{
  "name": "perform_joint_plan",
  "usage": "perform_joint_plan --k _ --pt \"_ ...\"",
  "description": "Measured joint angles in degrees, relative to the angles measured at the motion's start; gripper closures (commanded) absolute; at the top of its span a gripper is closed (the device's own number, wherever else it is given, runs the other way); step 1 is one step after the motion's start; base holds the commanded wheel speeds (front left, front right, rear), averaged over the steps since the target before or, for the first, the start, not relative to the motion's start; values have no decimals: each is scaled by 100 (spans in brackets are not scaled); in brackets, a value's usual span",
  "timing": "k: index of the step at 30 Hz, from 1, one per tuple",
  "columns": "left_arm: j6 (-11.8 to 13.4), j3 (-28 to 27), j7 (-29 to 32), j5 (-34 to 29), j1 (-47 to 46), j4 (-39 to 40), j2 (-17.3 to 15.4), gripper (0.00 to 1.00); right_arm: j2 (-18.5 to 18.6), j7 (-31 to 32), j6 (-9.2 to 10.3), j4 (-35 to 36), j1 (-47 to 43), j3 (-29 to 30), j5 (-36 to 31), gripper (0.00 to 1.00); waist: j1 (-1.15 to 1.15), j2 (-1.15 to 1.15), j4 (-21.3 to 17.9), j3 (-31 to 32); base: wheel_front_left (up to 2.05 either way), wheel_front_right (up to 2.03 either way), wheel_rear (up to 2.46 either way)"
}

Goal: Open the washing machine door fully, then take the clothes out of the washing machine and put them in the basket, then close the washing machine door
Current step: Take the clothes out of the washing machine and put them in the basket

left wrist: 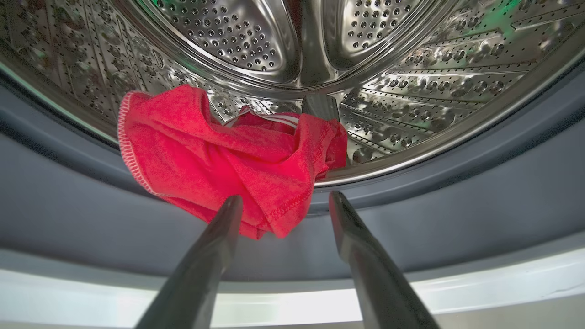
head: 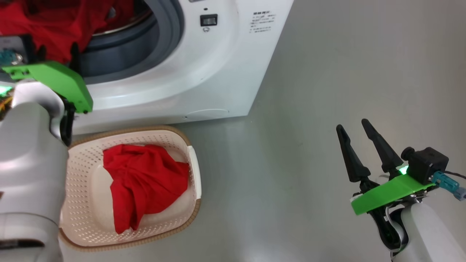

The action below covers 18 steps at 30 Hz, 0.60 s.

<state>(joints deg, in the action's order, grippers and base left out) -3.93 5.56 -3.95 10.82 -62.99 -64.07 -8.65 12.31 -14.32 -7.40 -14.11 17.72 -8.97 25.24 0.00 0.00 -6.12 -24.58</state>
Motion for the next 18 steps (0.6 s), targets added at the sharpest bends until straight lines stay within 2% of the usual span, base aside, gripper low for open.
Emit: perform_joint_plan --k 6,12,18 --pt "176 2 187 -8 -467 -589 -152 0 -33 0 0 27 206 -116 0 0 0 0 -141 -214 0 0 0" --pt "303 5 298 -13 -704 -847 -398 0 -57 0 0 31 280 -182 1 0 0 0 -333 -362 0 0 0" --pt "316 2 311 -4 -787 -957 -536 0 -94 0 0 25 366 -266 1 0 0 0 -505 -468 0 0 0"
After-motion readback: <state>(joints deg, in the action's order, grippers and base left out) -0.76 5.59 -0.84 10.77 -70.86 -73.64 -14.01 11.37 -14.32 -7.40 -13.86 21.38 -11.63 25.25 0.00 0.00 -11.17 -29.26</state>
